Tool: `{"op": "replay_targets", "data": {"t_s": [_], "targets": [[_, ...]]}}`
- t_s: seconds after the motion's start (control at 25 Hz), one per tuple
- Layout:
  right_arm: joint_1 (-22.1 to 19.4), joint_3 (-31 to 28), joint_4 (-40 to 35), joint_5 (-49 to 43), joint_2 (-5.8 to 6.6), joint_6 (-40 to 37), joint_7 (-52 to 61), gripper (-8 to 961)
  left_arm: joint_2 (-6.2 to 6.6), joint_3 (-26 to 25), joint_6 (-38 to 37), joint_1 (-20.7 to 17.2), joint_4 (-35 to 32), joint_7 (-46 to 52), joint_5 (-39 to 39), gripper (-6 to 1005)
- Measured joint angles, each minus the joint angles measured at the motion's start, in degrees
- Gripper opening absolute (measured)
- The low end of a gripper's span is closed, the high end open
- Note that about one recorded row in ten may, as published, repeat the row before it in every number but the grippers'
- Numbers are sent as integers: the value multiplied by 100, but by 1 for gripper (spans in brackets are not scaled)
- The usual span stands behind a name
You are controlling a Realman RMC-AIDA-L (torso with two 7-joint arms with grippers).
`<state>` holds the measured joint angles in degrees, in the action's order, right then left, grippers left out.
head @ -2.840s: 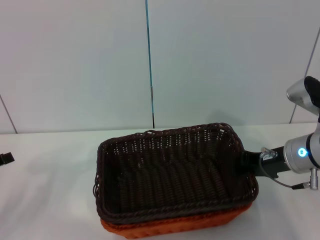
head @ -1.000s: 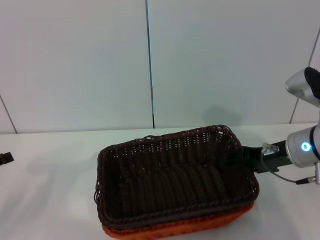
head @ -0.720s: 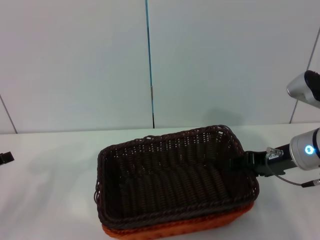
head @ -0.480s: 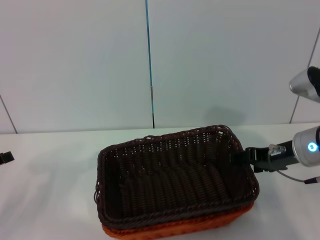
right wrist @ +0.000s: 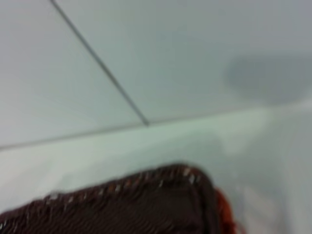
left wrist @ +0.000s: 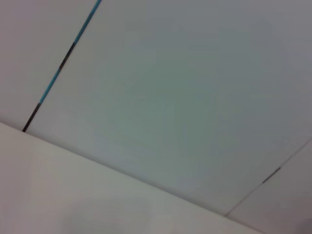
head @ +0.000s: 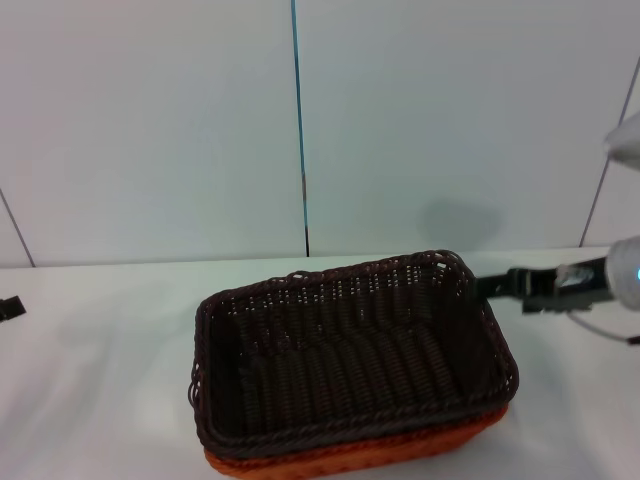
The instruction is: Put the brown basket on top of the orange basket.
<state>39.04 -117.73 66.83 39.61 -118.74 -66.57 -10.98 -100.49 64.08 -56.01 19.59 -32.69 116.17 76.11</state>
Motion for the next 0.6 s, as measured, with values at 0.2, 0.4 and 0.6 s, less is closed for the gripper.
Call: {"op": "replay_targets", "data": {"t_s": [0.2,0.4,0.6], "targets": [[-554,-179,935,386,-7,236,-252,910,-20,-95,-24,9,-6,-17,0,821],[-1306,-502,1200,2283,-53,865,-1483,910,-23,-105,-33,70,-12,-67,0,821],[-1679,-666,1121,3094,-82,925,-2593,909,-49,-205,-48,109,-18,-221,0,822]]}}
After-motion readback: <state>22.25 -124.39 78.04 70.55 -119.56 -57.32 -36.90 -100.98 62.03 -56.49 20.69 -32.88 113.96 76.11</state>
